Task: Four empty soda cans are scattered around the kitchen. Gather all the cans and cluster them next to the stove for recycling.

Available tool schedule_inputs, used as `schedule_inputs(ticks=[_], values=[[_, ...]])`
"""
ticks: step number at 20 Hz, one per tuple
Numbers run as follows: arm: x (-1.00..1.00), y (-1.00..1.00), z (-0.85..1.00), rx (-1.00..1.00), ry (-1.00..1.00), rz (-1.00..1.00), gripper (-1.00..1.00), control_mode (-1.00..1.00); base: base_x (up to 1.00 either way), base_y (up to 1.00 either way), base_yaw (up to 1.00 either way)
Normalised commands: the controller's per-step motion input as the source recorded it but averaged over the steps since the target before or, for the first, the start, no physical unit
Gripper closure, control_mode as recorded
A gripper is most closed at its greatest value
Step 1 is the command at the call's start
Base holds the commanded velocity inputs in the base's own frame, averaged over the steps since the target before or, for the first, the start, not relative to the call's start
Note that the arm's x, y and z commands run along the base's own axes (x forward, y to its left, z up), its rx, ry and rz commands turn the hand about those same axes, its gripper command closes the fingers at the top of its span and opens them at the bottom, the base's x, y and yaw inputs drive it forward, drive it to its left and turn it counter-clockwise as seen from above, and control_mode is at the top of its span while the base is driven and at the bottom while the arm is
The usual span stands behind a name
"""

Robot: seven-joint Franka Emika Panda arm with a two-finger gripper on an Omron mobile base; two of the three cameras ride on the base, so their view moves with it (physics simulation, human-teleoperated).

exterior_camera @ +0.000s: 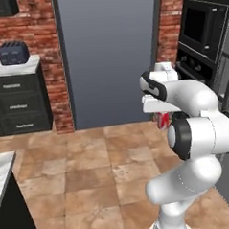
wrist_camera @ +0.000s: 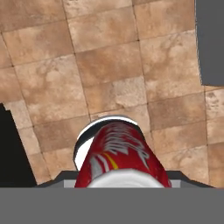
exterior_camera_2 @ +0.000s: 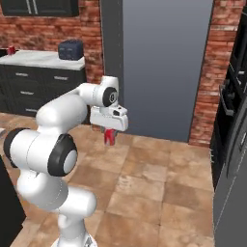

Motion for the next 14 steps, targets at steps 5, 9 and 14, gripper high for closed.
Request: schedule_inputs(ticks=[5, 9, 14], values=[[0.0, 0.0, 0.0, 0.0, 0.0, 0.0, 1.0, 1.0, 1.0, -0.32, 0.06], [0.0, 0.0, 0.0, 0.0, 0.0, 0.0, 1.0, 1.0, 1.0, -0.24, 0.08], [0.0, 0.0, 0.0, 0.0, 0.0, 0.0, 1.0, 1.0, 1.0, 0.0, 0.25]])
